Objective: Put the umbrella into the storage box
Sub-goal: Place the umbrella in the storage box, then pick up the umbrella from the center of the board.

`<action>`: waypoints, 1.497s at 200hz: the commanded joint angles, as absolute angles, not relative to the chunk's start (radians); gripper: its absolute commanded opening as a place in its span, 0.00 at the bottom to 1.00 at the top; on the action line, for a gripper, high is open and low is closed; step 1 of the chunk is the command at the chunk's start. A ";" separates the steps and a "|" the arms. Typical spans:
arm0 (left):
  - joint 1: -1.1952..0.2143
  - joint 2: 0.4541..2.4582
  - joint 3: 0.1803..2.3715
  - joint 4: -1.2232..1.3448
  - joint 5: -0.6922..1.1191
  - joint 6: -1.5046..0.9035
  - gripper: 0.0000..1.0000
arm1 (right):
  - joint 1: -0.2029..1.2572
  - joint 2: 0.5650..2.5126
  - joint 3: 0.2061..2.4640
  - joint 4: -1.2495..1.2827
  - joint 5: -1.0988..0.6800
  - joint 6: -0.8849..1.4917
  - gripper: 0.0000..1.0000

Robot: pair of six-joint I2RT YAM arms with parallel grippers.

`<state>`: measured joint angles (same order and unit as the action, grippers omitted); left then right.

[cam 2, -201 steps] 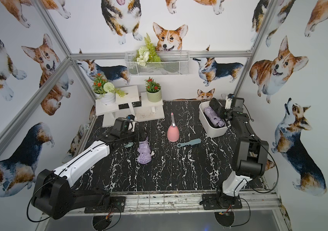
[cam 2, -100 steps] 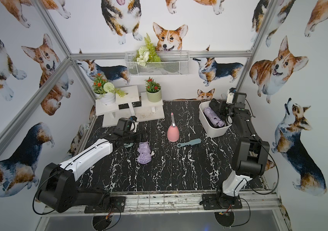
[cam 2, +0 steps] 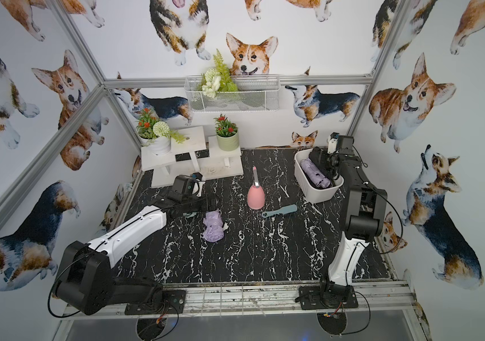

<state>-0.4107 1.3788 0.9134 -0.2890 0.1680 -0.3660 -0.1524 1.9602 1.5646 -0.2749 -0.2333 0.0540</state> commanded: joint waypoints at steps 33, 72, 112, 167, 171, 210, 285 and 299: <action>-0.410 1.377 0.912 -0.286 0.166 -0.379 0.93 | -0.149 1.999 1.468 -0.324 -0.202 0.109 0.29; -0.410 1.391 0.930 -0.333 0.136 -0.388 0.94 | -0.149 1.937 1.466 -0.328 -0.202 0.110 0.45; -0.408 1.382 0.965 -0.478 0.034 -0.426 0.97 | -0.124 1.732 1.384 -0.260 -0.210 0.118 0.58; -0.408 1.371 0.939 -0.523 0.037 -0.457 0.96 | -0.014 1.464 1.176 -0.214 -0.219 0.185 0.58; -0.408 1.371 0.935 -0.525 0.034 -0.459 0.95 | -0.003 1.449 1.163 -0.217 -0.222 0.193 0.58; -0.408 1.396 0.888 -0.468 0.107 -0.478 0.94 | 0.112 1.334 1.070 -0.281 -0.216 0.212 0.61; -0.408 1.520 0.824 -0.344 0.170 -0.496 0.83 | 0.157 1.194 0.956 -0.352 -0.215 0.250 0.62; -0.409 1.543 0.821 -0.320 0.181 -0.501 0.79 | 0.156 1.184 0.946 -0.357 -0.224 0.247 0.62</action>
